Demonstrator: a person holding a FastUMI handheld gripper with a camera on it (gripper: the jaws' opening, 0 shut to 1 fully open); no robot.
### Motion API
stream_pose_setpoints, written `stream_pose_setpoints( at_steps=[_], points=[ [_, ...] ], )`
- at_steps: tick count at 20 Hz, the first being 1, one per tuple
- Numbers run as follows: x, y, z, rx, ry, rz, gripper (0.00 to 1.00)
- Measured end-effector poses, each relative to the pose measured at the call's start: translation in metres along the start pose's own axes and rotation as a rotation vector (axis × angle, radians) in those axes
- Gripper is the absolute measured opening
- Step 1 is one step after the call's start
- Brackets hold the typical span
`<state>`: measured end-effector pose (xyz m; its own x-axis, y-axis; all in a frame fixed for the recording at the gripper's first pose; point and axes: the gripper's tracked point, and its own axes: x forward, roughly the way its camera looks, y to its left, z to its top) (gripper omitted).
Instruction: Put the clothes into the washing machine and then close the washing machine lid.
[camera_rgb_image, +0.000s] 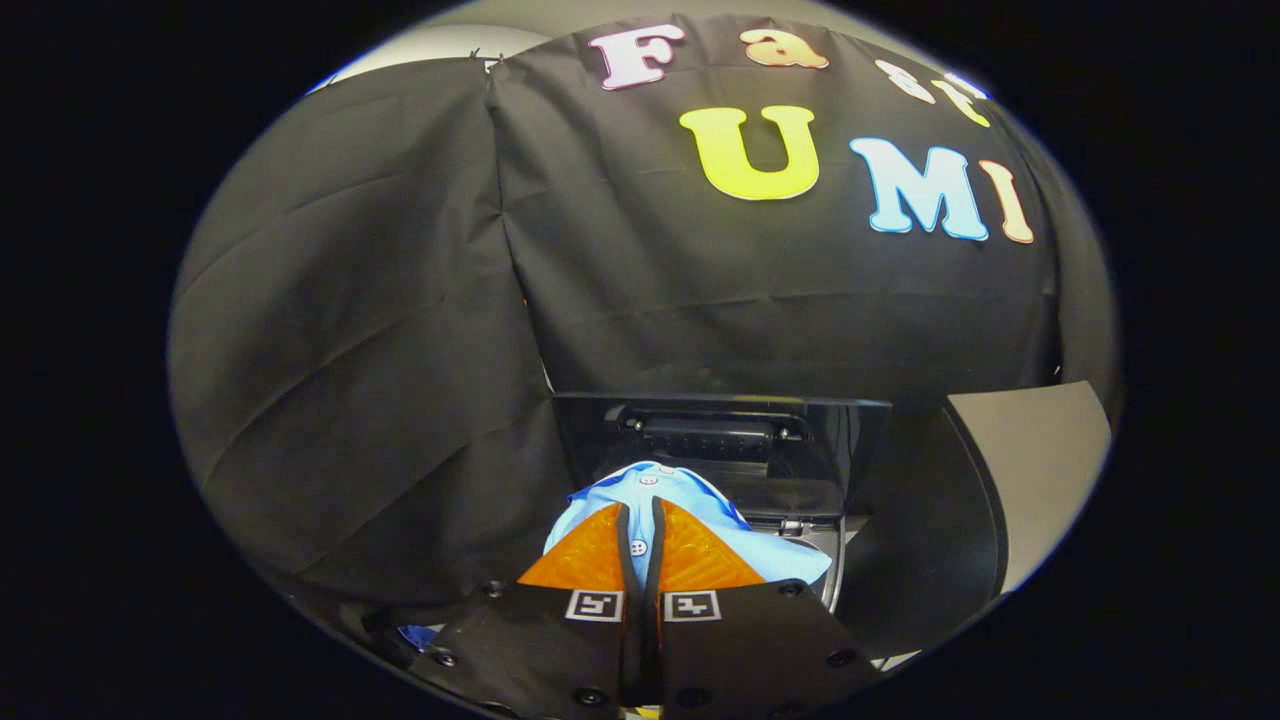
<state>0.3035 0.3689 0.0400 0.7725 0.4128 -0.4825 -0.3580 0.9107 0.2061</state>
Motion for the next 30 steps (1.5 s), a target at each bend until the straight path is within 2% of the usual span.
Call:
stream_pose_setpoints(
  at_steps=[16, 30],
  points=[
    [0.091, -0.021, -0.085, 0.005, 0.167, -0.052, 0.01],
    [0.131, -0.029, -0.133, 0.046, 0.286, -0.112, 0.01]
  ],
)
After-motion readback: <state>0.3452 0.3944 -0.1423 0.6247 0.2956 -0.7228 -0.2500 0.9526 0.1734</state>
